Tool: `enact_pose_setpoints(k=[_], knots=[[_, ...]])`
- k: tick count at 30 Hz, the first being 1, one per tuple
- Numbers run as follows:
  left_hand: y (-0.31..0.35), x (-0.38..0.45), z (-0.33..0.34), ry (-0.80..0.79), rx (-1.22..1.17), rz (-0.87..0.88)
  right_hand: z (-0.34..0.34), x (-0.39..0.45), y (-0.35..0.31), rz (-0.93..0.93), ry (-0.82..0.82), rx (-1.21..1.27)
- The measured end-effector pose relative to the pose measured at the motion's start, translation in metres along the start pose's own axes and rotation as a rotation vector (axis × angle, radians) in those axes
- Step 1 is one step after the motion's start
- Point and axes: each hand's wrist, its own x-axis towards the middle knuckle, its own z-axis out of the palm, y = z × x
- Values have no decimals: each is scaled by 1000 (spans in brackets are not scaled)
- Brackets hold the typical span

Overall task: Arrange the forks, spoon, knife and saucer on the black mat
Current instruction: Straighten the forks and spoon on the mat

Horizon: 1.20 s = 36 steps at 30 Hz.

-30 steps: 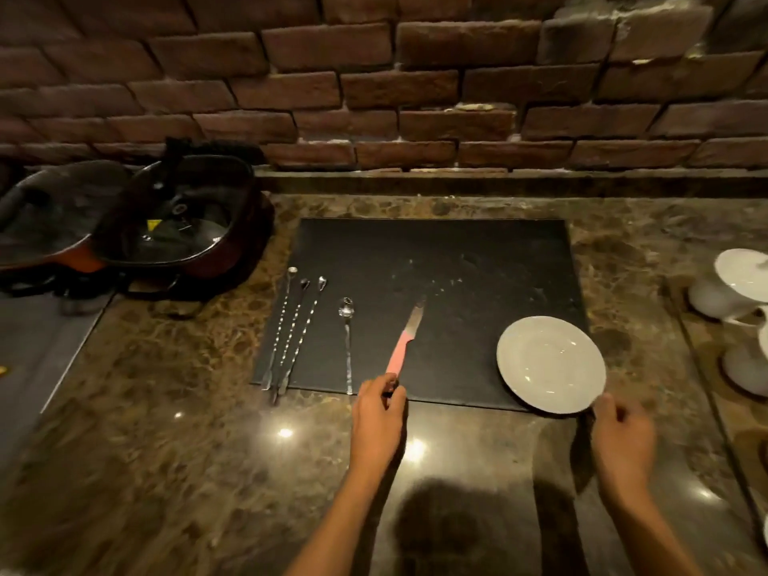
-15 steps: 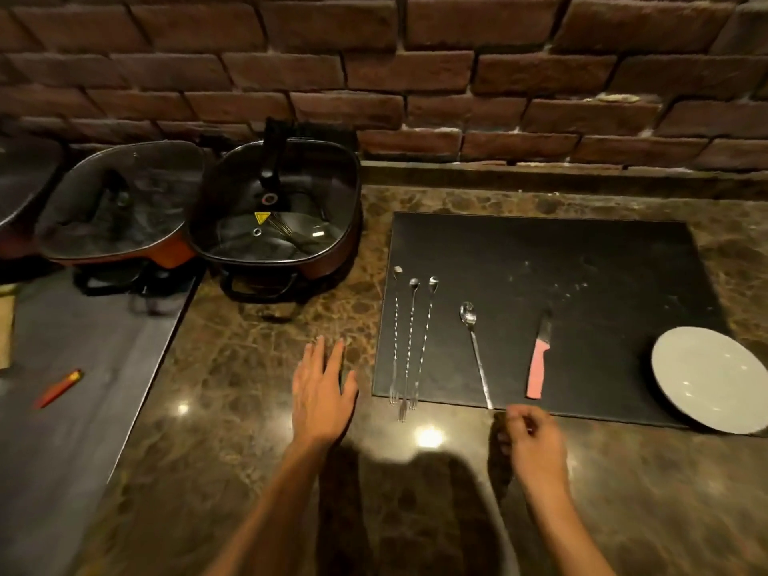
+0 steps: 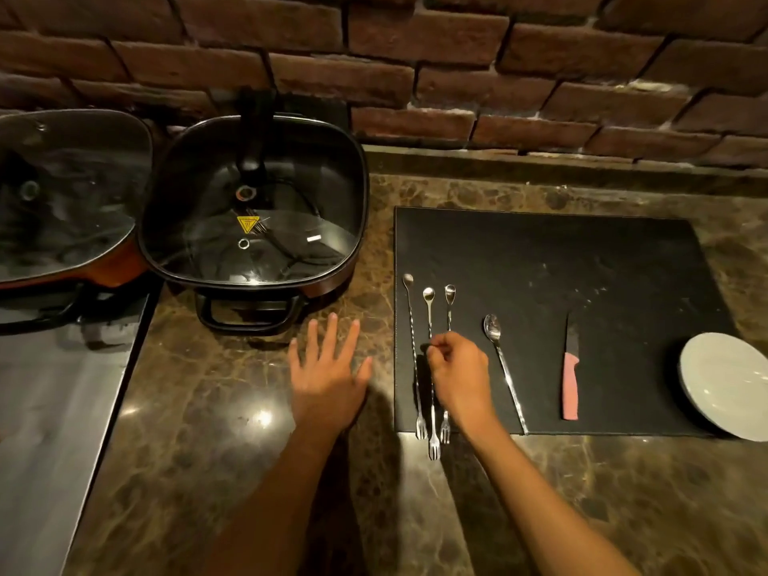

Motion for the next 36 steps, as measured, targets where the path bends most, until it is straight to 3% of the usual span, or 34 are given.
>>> enact_pose_setpoints(k=[9, 36], knots=[[-2, 3, 2, -33, 5, -23, 37, 18, -15, -100, -19, -466], [-3, 0, 6, 32, -30, -9, 43, 36, -14, -136, -14, -425]])
